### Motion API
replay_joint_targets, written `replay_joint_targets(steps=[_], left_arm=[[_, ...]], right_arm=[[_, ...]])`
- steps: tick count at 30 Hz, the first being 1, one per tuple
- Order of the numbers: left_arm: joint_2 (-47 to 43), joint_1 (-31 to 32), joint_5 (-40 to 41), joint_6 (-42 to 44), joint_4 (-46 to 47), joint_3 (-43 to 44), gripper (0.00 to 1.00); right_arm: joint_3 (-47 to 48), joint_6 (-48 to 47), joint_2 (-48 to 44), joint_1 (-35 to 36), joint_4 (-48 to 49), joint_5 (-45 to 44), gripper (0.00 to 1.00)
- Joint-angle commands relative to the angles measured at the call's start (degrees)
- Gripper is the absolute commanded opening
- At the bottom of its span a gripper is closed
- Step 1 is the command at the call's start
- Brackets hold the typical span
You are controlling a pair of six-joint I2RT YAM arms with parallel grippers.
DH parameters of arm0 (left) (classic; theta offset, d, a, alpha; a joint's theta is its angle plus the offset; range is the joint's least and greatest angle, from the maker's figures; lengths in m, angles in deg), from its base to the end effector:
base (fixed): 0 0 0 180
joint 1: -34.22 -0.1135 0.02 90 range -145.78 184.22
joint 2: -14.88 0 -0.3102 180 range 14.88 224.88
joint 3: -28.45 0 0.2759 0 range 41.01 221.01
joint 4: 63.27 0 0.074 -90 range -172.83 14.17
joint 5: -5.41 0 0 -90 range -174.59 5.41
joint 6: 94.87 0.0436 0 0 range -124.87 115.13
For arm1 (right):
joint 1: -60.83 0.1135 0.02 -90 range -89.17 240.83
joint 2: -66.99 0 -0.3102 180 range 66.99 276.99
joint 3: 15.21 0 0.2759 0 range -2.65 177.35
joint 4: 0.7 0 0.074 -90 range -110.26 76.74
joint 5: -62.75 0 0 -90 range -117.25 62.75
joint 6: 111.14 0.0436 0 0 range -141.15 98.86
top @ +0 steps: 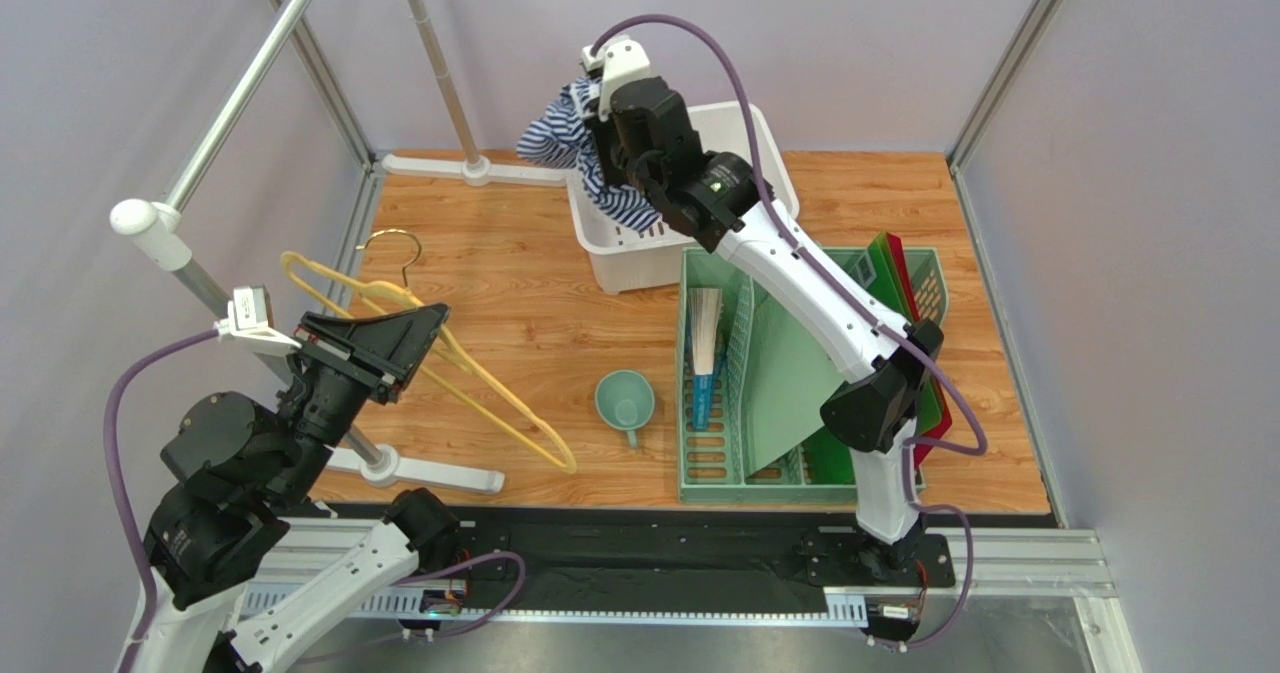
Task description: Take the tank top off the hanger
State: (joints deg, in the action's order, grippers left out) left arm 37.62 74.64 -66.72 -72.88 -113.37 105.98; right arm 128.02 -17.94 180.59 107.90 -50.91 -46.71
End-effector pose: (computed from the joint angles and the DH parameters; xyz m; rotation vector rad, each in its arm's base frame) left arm 0.0148 0.0049 0.4683 -0.6514 1.4996 -1.2709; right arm 0.3456 0.3502 0.4937 -0.5015 1.8507 0.2646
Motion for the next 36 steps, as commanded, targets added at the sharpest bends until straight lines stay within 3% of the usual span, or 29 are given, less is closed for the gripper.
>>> replay_joint_targets(steps=[1, 7, 8, 9, 10, 12, 13, 17, 26, 36], left_arm=[[1.0, 0.0, -1.4, -0.2, 0.6, 1.4, 0.00], [2.0, 0.0, -1.6, 0.5, -0.5, 3.7, 0.00], [2.4, 0.0, -1.7, 0.7, -0.8, 4.1, 0.00], [2.7, 0.0, -2.0, 0.9, -0.9, 4.9, 0.00], [2.7, 0.0, -2.0, 1.1, -1.0, 5.1, 0.00], [2.9, 0.0, -2.2, 1.0, -1.0, 5.2, 0.00], [2.9, 0.0, -2.3, 0.7, -0.9, 5.1, 0.00], [2.8, 0.0, -2.5, 0.4, -0.8, 5.0, 0.00], [2.1, 0.0, -2.1, -0.5, -0.2, 3.2, 0.00], [1.4, 0.0, -0.3, -2.6, -0.2, 2.5, 0.00]], right_arm=[[1.3, -6.6, -0.9, -2.9, 12.0, -4.7, 0.00], [4.1, -8.6, 5.6, -8.7, 15.2, -7.6, 0.01], [4.6, -7.7, 6.1, -9.4, 14.8, -6.6, 0.06], [4.8, -6.6, 6.9, -10.1, 14.7, -6.1, 0.13], [4.9, -6.4, 7.2, -10.8, 14.4, -5.9, 0.29], [5.1, -7.0, 8.1, -10.9, 14.5, -6.1, 0.48], [5.1, -7.3, 8.5, -11.0, 14.6, -6.0, 0.64], [6.3, -8.7, 9.1, -11.1, 13.7, -6.0, 0.86], [8.4, 1.5, 3.2, -9.7, 3.3, -1.5, 0.91], [6.9, 8.8, -6.1, -3.0, -13.2, 5.8, 0.92]])
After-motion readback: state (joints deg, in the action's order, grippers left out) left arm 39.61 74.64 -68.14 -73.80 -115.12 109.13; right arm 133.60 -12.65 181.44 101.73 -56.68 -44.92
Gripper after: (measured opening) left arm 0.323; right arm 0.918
